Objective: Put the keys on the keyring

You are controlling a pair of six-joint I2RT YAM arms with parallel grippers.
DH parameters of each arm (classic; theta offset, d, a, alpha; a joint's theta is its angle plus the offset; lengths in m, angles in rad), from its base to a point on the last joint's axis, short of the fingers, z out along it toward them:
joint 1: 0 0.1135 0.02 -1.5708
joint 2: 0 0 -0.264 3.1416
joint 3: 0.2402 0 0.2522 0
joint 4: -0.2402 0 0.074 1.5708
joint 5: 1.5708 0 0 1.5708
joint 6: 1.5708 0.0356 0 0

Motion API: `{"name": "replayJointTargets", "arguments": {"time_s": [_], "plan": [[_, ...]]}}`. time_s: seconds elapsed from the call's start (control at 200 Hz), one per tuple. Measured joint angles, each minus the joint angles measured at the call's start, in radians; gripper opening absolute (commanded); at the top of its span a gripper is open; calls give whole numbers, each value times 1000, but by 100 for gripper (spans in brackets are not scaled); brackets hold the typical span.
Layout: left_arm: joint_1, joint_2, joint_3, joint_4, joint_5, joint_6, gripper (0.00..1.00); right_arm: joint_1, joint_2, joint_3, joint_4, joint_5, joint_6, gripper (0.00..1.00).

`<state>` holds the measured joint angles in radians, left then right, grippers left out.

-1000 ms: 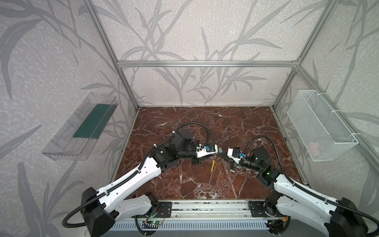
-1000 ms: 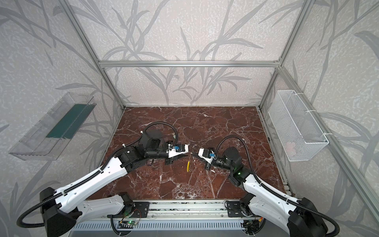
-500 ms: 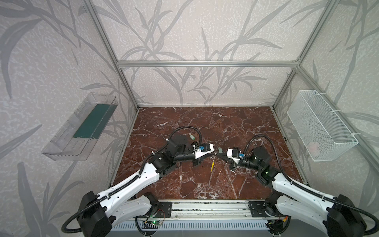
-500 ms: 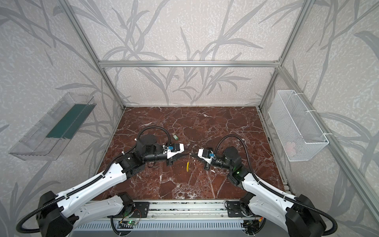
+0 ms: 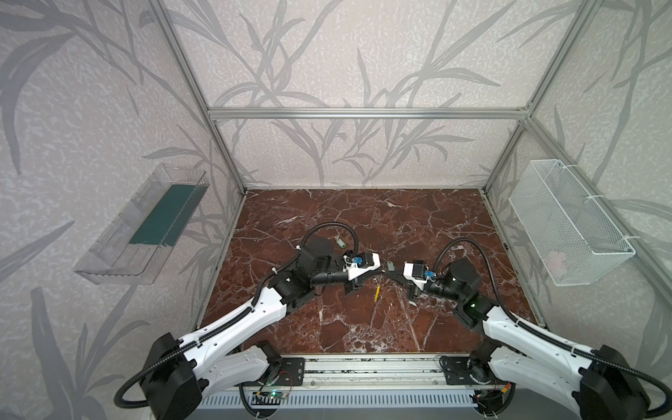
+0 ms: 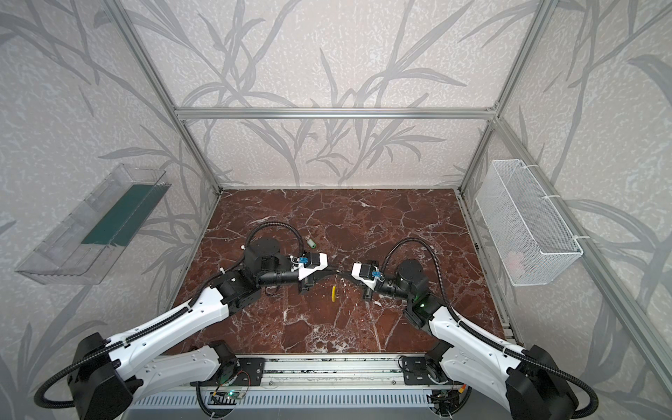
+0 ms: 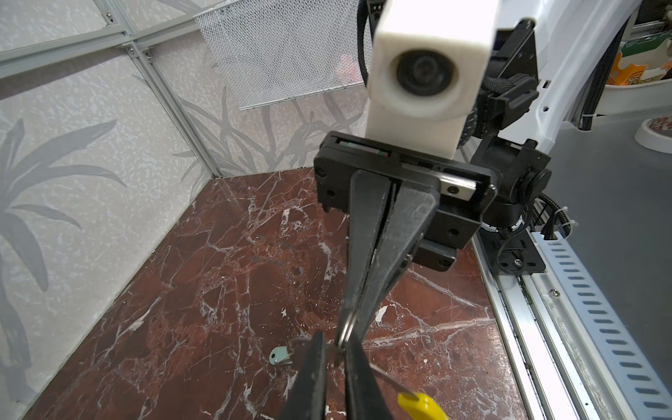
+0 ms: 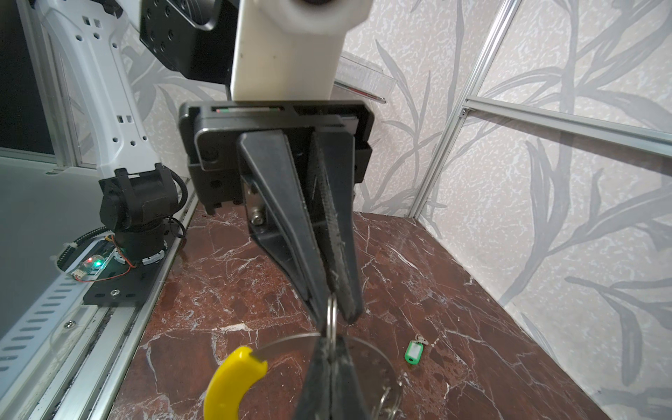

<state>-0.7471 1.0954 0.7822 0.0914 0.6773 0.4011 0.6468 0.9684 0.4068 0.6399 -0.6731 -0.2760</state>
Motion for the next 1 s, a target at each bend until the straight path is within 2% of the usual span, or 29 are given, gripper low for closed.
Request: {"name": "replayJointTargets", "arguments": {"time_s": [0.06, 0.17, 0.23, 0.32, 0.4, 0.68, 1.0], "plan": [[1, 3, 0, 0, 5, -2, 0, 0, 0, 0, -1, -1, 3, 0], [1, 5, 0, 1, 10, 2, 0, -4, 0, 0, -2, -2, 5, 0], [1, 6, 4, -8, 10, 8, 0, -5, 0, 0, -8, 3, 7, 7], [-4, 12, 34, -65, 4, 33, 0, -5, -1, 0, -16, 29, 3, 23], [-21, 25, 96, -168, -26, 91, 0, -5, -12, 1, -34, 66, -13, 27], [-83, 99, 325, -499, -182, 298, 0, -4, -68, 2, -98, 123, -54, 25], [-124, 164, 408, -651, -303, 392, 0, -4, -74, 2, -130, 99, -52, 23]]}}
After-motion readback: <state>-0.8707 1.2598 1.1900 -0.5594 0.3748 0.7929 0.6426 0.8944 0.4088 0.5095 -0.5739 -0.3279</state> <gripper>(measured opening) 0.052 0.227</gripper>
